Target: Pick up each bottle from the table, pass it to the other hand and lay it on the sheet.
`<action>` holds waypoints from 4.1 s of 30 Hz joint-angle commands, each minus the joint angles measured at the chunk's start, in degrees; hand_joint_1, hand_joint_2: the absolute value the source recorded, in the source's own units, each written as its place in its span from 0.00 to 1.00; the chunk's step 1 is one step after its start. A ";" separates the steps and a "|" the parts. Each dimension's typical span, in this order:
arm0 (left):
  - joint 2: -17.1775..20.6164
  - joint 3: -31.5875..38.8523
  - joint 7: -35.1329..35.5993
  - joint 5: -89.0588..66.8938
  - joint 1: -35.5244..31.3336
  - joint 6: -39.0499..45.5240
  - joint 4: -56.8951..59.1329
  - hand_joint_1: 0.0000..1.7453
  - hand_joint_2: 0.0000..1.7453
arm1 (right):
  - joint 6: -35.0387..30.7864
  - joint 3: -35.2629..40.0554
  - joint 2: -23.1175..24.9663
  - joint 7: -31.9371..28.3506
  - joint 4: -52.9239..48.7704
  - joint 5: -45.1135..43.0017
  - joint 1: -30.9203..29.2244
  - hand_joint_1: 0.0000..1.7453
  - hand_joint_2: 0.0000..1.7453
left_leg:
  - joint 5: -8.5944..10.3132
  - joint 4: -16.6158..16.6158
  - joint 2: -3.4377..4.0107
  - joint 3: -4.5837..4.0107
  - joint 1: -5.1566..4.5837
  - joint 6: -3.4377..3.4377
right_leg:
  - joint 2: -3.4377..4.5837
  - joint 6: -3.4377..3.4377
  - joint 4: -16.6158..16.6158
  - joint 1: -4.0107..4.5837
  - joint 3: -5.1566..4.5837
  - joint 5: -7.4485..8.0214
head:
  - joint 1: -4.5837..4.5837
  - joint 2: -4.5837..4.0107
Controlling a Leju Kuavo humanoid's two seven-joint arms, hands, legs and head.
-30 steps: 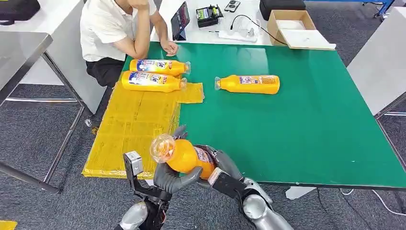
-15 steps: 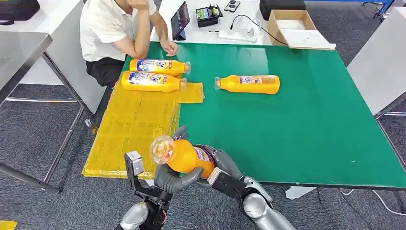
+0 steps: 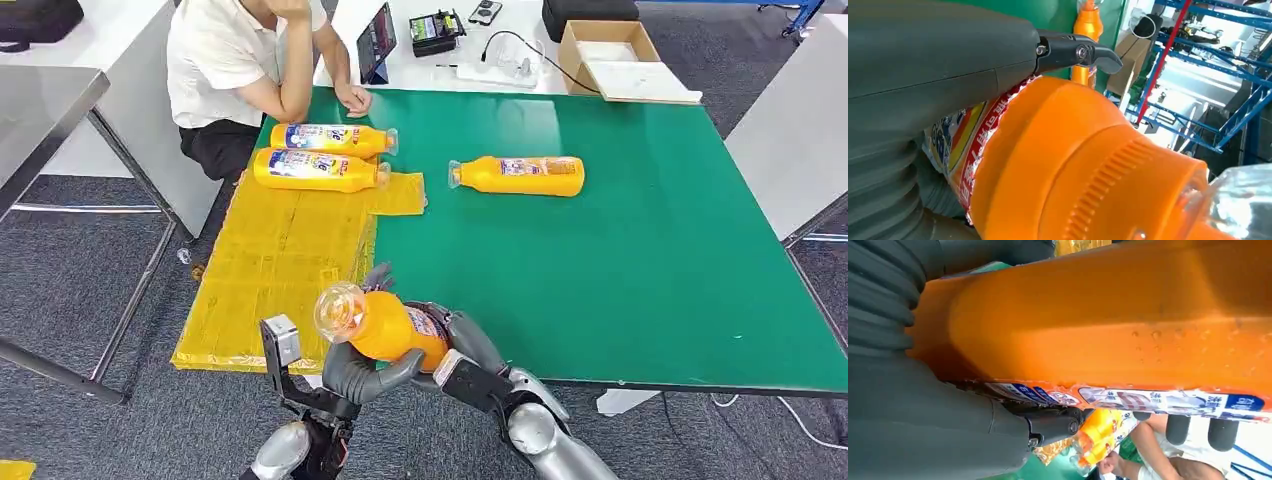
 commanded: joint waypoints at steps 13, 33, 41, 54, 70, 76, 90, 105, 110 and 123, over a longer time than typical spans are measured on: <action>-1.40 4.62 -6.92 -5.66 -2.56 6.75 3.35 1.00 1.00 | -6.93 -2.21 2.24 -7.07 -4.77 -7.21 3.48 0.00 0.00 | -0.05 -0.10 0.13 0.28 -0.04 0.13 | -0.03 -0.13 -0.08 0.02 0.25 -0.04 | 0.00 0.00; -0.74 8.25 -4.05 -1.75 -9.39 17.88 5.74 1.00 1.00 | -22.04 -0.21 2.55 -11.04 -24.52 -7.24 10.11 0.00 0.00 | 0.01 -0.09 -0.18 0.12 -0.01 0.10 | -0.30 -0.16 -0.05 0.04 0.13 -0.09 | 0.00 0.00; -0.78 8.27 -4.08 -1.63 -9.33 17.82 5.68 1.00 1.00 | -21.90 -0.27 2.62 -11.04 -24.45 -7.27 10.12 0.00 0.00 | 0.01 -0.07 -0.15 0.05 -0.01 0.09 | -0.24 -0.11 -0.05 0.03 0.05 -0.07 | 0.00 0.00; 5.14 3.60 5.66 -42.68 -20.73 31.97 16.96 1.00 1.00 | -19.12 0.26 3.60 -11.04 -24.93 -7.34 7.36 0.00 0.00 | 0.10 -0.05 -0.21 -0.08 -0.01 0.04 | -0.27 -0.11 0.01 0.03 -0.08 -0.01 | 0.00 0.00; 3.88 6.64 25.42 -71.04 -44.39 9.82 49.70 1.00 1.00 | -16.99 -4.76 5.26 -11.04 -28.11 -11.87 11.23 0.00 0.00 | 0.29 0.01 -0.11 -0.15 0.04 -0.04 | -0.25 -0.20 0.05 0.08 -0.15 0.16 | 0.02 0.00; 3.95 6.50 26.15 -71.58 -45.90 7.61 51.43 1.00 1.00 | -16.79 -4.75 5.33 -11.04 -28.00 -12.02 11.27 0.00 0.00 | 0.30 0.01 -0.10 -0.20 0.02 -0.04 | -0.23 -0.21 0.07 0.05 -0.21 0.16 | 0.00 0.00; 4.95 4.13 29.51 -74.29 -50.36 -13.15 63.09 1.00 1.00 | -13.77 -3.44 6.36 -11.04 -21.90 -13.71 8.85 0.00 0.00 | 0.27 -0.05 0.04 -0.08 0.01 -0.03 | -0.08 -0.21 0.03 0.05 -0.13 0.18 | 0.00 0.00; 5.06 13.21 21.54 -64.62 -46.11 -12.33 62.36 0.00 1.00 | -13.16 -1.24 5.43 -11.04 -20.91 -15.62 8.11 0.00 0.00 | 0.28 -0.09 -0.02 -0.06 0.02 -0.01 | -0.10 -0.22 -0.01 0.06 -0.08 0.19 | 0.02 0.00; 4.49 12.38 20.70 -65.40 -45.46 -8.20 61.43 0.00 1.00 | -13.09 -2.36 5.92 -11.04 -19.98 -15.88 8.48 0.00 0.00 | 0.30 -0.05 -0.12 -0.17 0.02 -0.05 | -0.15 -0.18 0.04 0.04 -0.17 0.17 | 0.02 0.00; 2.49 15.87 9.84 -59.79 -43.89 -5.40 57.41 0.00 1.00 | -13.41 -2.53 5.34 -11.04 -20.76 -15.34 8.95 0.00 0.00 | 0.31 -0.02 -0.20 -0.22 0.03 -0.04 | -0.24 -0.20 0.05 0.06 -0.20 0.17 | 0.00 0.00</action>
